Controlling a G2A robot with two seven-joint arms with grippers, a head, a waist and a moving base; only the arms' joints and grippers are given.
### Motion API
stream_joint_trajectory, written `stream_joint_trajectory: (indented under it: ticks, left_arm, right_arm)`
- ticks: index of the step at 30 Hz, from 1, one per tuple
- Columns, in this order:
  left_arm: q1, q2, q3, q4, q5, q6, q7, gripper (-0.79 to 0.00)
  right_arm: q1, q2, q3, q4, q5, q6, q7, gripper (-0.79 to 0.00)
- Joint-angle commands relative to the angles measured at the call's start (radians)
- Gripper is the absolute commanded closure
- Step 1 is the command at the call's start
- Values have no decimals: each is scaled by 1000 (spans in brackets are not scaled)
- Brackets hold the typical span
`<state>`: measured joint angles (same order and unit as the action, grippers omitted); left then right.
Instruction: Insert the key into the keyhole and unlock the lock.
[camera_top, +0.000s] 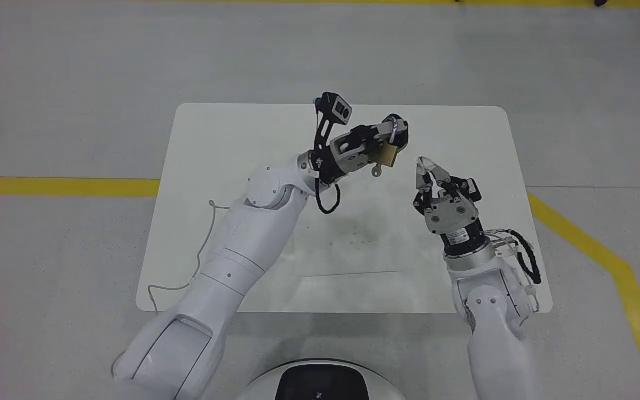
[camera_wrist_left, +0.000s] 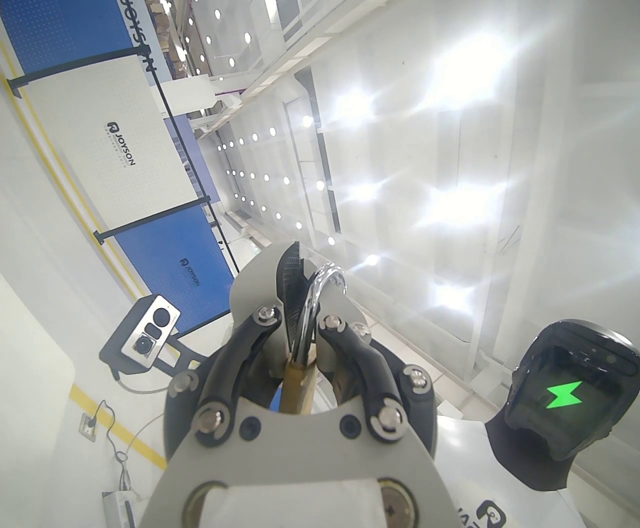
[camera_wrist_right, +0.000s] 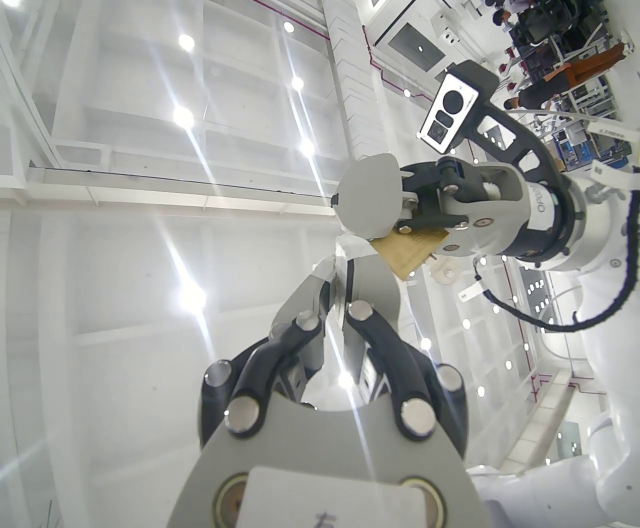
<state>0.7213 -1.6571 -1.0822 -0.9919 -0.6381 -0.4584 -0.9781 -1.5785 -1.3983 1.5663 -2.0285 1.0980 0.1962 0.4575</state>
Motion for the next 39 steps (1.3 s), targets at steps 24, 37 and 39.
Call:
stream_joint_trajectory:
  ticks: [24,37,39]
  left_arm:
    - [-141,41,242,136,874,522,-210,-379]
    - [-196,35,192,204,731,554,-236,-785]
    - [-196,50,131,184,691,512,-190,-785]
  right_arm:
    - [-4,7,25,-20,-76,-31,13,-785]
    - [-4,7,25,-20,-76,-31,13,-785]
    - [-4,7,25,-20,-76,-31,13,-785]
